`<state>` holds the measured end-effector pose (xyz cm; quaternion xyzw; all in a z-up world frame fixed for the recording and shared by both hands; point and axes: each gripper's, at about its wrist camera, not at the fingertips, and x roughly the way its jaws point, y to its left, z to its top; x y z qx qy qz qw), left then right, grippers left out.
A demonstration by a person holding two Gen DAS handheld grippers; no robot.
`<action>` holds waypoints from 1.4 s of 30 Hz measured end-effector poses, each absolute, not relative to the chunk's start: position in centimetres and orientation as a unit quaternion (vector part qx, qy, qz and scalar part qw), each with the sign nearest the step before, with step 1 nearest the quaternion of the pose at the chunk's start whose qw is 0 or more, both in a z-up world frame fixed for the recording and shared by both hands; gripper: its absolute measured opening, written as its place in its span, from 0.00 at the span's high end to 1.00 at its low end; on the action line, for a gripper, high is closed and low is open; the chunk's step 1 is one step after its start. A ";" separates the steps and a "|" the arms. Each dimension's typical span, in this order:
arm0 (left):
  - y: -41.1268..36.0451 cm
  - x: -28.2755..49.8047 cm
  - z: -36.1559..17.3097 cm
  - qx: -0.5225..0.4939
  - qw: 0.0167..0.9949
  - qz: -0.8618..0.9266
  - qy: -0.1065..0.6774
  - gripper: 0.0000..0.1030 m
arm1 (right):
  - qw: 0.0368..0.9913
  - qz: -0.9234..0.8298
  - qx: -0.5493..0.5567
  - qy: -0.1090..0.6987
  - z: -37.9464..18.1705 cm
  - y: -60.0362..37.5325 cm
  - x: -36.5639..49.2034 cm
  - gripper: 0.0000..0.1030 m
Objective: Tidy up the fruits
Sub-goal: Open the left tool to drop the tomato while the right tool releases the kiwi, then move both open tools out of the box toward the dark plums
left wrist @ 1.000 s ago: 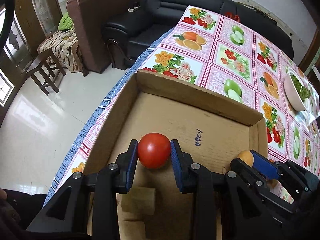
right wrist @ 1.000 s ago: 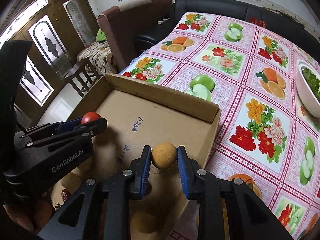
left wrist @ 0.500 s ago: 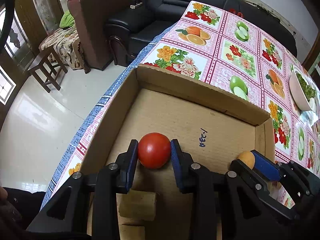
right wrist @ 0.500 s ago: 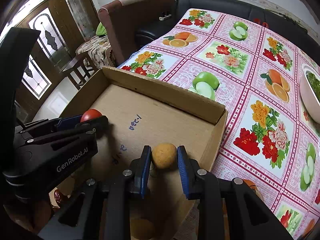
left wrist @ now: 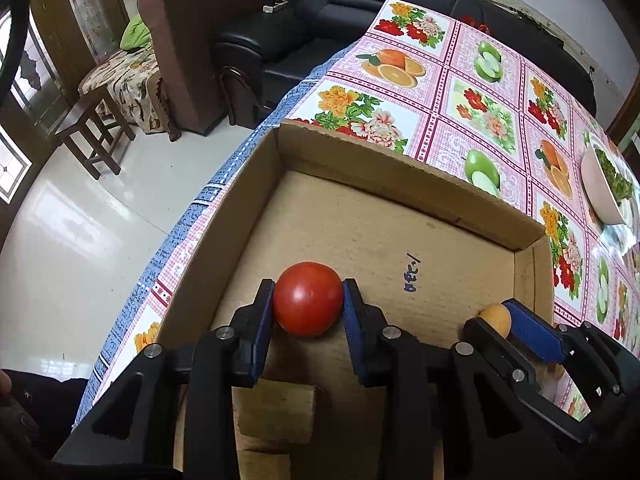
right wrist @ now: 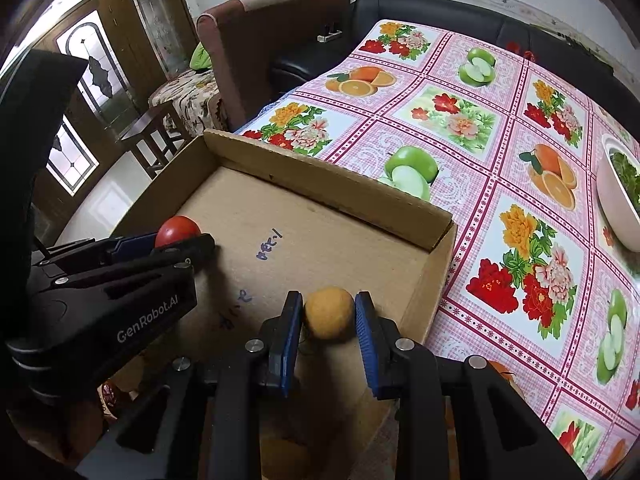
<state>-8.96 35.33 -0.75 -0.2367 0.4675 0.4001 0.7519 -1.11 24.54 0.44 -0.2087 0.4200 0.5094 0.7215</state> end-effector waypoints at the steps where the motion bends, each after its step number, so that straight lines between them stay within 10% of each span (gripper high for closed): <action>1: 35.4 -9.0 -0.7 -0.240 0.751 0.400 0.468 0.65 | 0.721 0.510 -0.208 0.420 0.5 24.5 -1.1 0.70; 12: 34.3 -10.1 1.5 -0.245 0.763 0.399 0.446 0.56 | 0.733 0.512 -0.199 0.401 2.3 23.2 -1.5 0.53; 42: 23.8 -13.2 5.1 -0.244 0.806 0.343 0.417 0.56 | 0.772 0.485 -0.116 0.394 6.4 7.3 -2.4 0.52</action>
